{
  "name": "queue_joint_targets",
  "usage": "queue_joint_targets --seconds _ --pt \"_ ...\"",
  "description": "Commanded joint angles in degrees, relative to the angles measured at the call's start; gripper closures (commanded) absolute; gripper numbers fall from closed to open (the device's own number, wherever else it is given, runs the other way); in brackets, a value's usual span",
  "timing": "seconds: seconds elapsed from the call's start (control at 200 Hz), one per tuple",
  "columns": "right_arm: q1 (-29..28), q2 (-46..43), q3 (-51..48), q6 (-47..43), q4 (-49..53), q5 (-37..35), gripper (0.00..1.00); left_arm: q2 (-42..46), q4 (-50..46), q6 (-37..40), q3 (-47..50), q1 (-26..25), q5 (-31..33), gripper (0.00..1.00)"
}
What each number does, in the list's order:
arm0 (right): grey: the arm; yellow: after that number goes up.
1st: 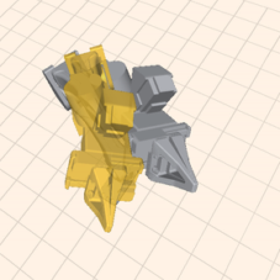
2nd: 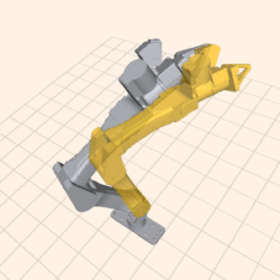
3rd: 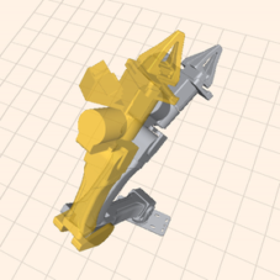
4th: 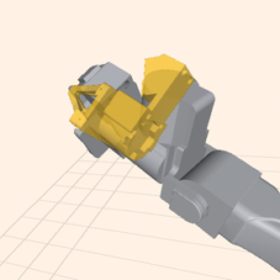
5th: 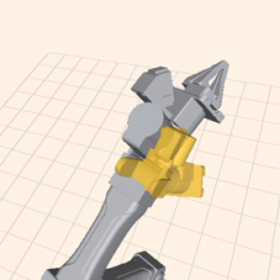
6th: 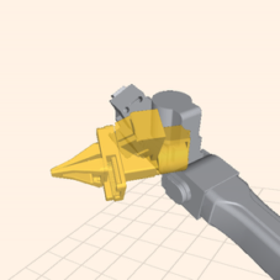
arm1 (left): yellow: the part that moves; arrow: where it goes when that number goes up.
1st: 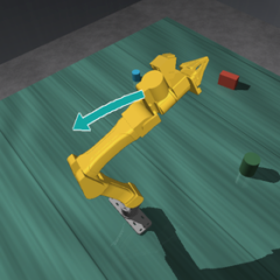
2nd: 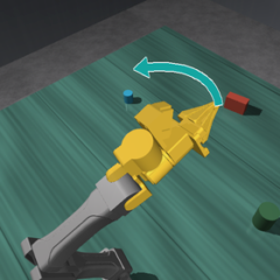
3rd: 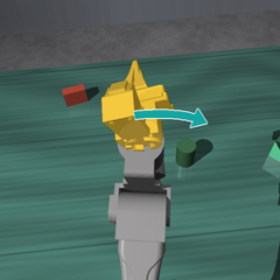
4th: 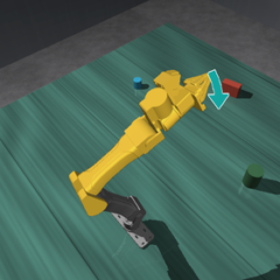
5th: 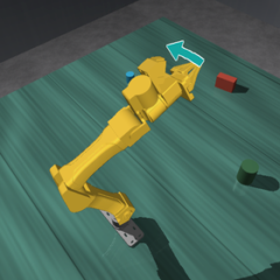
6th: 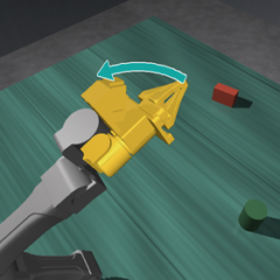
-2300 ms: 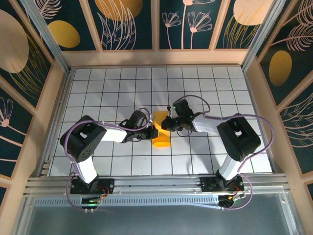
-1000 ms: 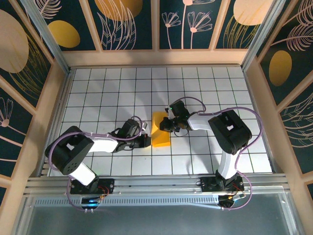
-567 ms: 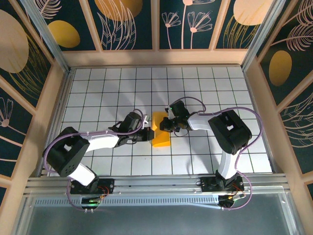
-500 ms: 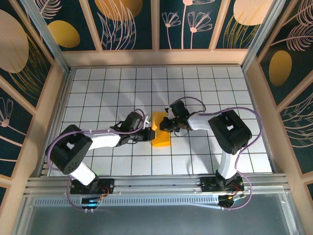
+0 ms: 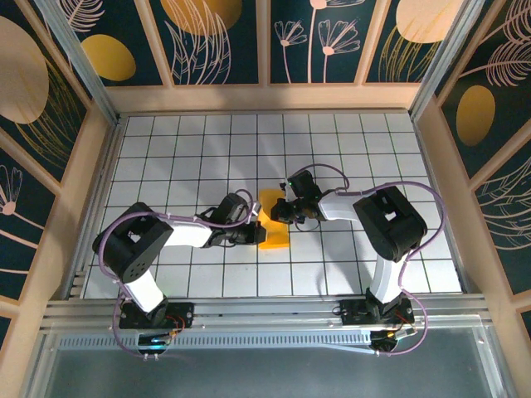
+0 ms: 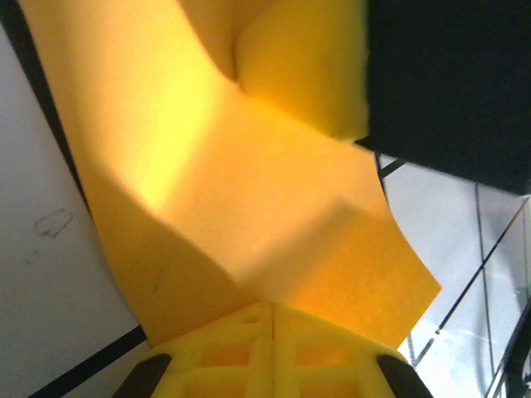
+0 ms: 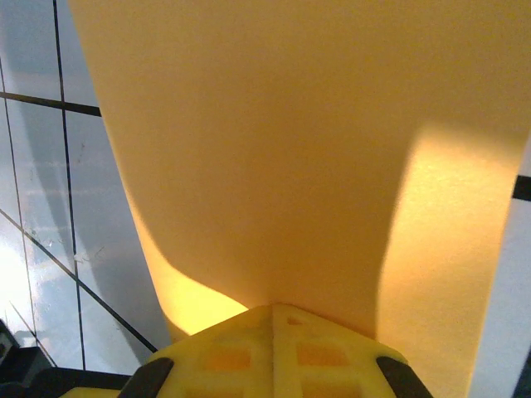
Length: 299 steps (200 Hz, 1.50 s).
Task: Fold a paper plane with a square sheet of paper (fold left side to right side)
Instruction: First fold the square sheet of paper in half at the center of the table.
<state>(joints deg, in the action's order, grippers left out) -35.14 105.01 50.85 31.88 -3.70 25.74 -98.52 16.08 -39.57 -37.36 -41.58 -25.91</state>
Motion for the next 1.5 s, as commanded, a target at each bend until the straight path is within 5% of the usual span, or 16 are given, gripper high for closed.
queue_joint_targets --seconds 0.0,0.681,1.146,1.491 --pt "0.01 2.46 -1.72 -0.68 4.31 -5.26 1.00 -1.45 -2.80 2.20 1.38 -0.55 -1.27 1.00" --pt "-0.01 2.56 -1.98 -0.68 4.29 -5.26 1.00 6.74 -8.47 5.29 10.95 -2.18 -3.35 1.00" --pt "-0.02 2.02 -1.96 -1.16 4.49 -4.74 1.00 18.77 -15.07 5.55 4.58 1.86 -1.47 1.00" --pt "-0.02 2.02 -1.19 -1.15 4.76 -4.38 1.00 4.80 -15.77 10.84 -6.54 5.05 -3.59 1.00"
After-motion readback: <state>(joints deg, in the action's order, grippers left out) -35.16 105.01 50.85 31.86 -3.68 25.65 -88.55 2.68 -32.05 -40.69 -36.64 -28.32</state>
